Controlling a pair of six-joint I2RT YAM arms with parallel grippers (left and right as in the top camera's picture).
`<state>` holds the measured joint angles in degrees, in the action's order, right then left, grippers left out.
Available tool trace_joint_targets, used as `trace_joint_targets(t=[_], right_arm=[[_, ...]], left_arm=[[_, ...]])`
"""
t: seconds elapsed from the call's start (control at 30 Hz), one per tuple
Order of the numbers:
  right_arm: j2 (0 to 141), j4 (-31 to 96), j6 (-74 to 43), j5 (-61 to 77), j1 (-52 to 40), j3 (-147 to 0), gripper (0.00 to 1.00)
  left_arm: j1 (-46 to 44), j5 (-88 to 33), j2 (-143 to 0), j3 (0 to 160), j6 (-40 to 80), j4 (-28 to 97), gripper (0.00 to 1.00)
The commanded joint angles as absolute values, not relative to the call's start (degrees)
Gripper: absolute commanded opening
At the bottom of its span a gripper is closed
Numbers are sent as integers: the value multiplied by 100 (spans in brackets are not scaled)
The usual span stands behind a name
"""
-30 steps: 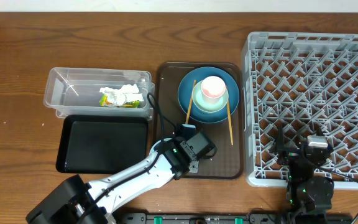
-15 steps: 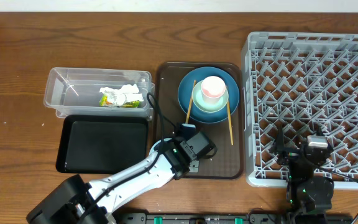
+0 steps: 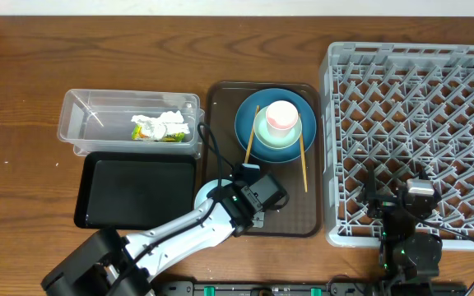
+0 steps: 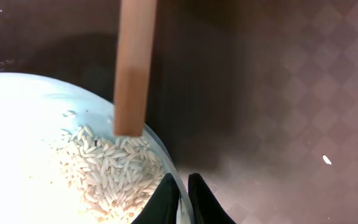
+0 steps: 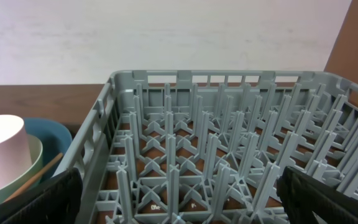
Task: Sort waste into correct bins and load items into the dishwasher rack
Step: 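Move the left gripper to the light-blue rice plate and grip its rim, then carry the plate over the black tray and tilt it to dump rice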
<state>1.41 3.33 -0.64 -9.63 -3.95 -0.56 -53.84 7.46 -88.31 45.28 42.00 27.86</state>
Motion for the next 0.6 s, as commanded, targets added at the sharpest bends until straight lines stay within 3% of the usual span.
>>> trace_joint_targets(t=[0.0,0.3,0.57], right_arm=[[141,340,-119,-961,-458,-32,99],[141,340,-119,-961,-458,-32,99],[141,340,-119,-961,-458,-32,99]], left_arm=[[-5376,821,-8637,4475,4187,2834,8],[-5376,819,-7719,4480,4163,3164,6],[-5363,823,-6877,4480,3428,3323,6]])
